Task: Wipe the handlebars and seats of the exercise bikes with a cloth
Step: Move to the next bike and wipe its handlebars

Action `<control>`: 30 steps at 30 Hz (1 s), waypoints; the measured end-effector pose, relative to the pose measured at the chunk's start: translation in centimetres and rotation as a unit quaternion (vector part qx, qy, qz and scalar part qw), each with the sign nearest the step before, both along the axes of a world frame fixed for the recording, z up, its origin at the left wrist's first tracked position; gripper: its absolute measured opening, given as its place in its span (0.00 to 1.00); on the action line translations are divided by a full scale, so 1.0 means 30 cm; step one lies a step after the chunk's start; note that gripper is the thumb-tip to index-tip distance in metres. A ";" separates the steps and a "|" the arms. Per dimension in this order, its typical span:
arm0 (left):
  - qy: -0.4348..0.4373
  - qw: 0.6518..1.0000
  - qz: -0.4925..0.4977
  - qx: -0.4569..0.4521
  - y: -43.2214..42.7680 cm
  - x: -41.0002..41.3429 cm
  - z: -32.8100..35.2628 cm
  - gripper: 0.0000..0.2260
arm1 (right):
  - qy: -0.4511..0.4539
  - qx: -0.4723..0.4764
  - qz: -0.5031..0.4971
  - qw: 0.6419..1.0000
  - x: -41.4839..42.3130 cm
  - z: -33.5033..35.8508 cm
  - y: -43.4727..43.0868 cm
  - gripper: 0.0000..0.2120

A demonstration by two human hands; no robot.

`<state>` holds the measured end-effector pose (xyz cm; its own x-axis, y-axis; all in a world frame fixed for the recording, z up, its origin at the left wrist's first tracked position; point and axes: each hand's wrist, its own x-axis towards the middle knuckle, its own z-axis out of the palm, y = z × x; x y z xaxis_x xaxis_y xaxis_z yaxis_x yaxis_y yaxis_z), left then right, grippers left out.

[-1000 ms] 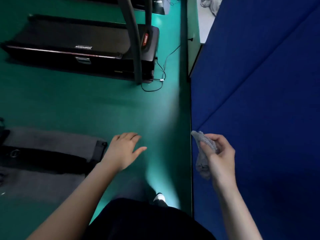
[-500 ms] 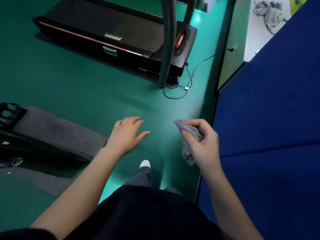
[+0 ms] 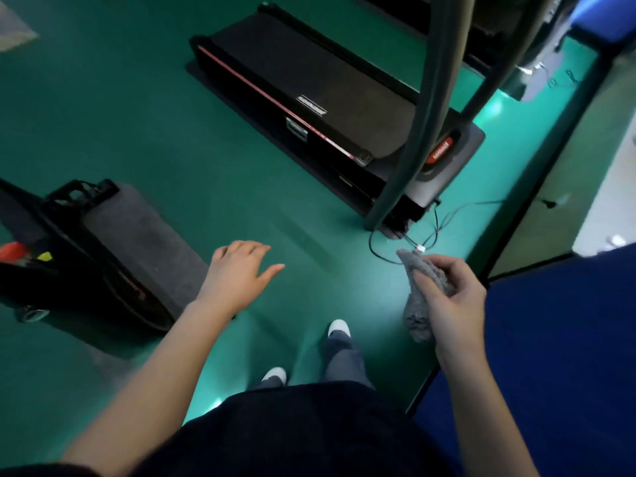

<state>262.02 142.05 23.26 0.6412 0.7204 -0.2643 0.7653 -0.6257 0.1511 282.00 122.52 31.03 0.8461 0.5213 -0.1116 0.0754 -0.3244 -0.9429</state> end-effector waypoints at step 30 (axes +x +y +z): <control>-0.041 0.924 0.378 0.038 0.894 -0.069 0.078 0.25 | -0.010 0.009 0.498 0.867 0.026 0.040 1.581 0.11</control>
